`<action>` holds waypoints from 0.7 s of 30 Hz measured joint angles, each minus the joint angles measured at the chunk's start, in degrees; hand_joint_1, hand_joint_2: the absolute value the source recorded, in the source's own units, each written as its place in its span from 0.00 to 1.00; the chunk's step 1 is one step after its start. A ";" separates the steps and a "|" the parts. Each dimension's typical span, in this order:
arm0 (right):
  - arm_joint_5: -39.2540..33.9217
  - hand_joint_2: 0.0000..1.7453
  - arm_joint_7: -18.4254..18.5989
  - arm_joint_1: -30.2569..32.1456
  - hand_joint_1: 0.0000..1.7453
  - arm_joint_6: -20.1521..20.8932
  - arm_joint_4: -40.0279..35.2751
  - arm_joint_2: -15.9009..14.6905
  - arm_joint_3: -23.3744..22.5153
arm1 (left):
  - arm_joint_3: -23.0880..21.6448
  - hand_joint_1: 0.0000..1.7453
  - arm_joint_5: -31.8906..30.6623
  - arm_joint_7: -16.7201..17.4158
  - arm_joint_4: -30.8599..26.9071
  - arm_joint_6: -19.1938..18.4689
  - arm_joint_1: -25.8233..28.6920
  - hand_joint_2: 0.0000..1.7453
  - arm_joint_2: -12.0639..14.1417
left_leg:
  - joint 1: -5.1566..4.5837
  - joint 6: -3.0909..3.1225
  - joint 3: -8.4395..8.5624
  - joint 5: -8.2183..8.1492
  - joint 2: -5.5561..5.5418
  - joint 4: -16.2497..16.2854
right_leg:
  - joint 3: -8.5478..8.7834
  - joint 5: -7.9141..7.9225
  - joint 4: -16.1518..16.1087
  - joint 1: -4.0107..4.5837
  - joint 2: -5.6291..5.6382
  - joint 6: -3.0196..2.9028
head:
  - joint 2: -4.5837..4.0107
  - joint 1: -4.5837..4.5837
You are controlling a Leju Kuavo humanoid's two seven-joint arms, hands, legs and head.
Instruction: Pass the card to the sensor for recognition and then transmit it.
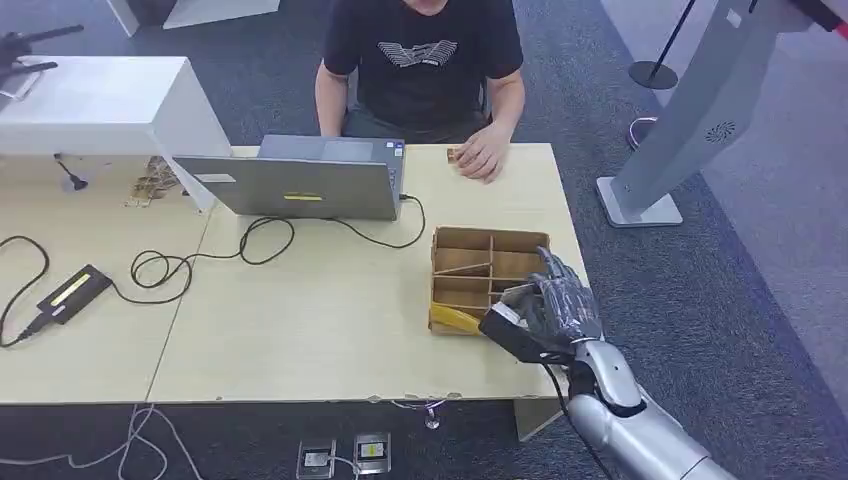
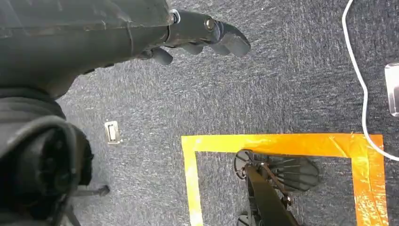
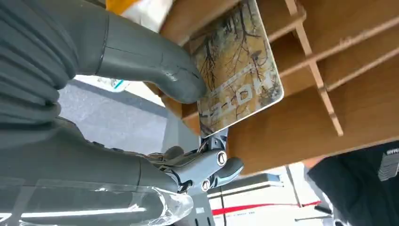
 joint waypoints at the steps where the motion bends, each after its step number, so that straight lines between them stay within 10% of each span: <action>1: 0.11 1.00 0.31 -0.13 1.00 -0.15 0.00 0.02 -0.02 | 0.00 0.00 0.09 0.02 0.00 0.00 0.00 0.00 0.00 | 0.00 0.00 0.00 0.00 0.00 0.00 | 0.00 0.00 0.00 0.00 0.00 0.00 | 0.00 0.02; 21: 8.98 1.00 5.90 0.03 1.00 0.42 -6.66 -2.62 -4.15 | -0.02 0.00 1.18 0.00 0.00 0.00 0.15 0.00 0.11 | 0.00 0.00 0.03 0.00 0.01 0.00 | -0.01 0.00 0.00 0.00 0.02 0.00 | 0.00 0.00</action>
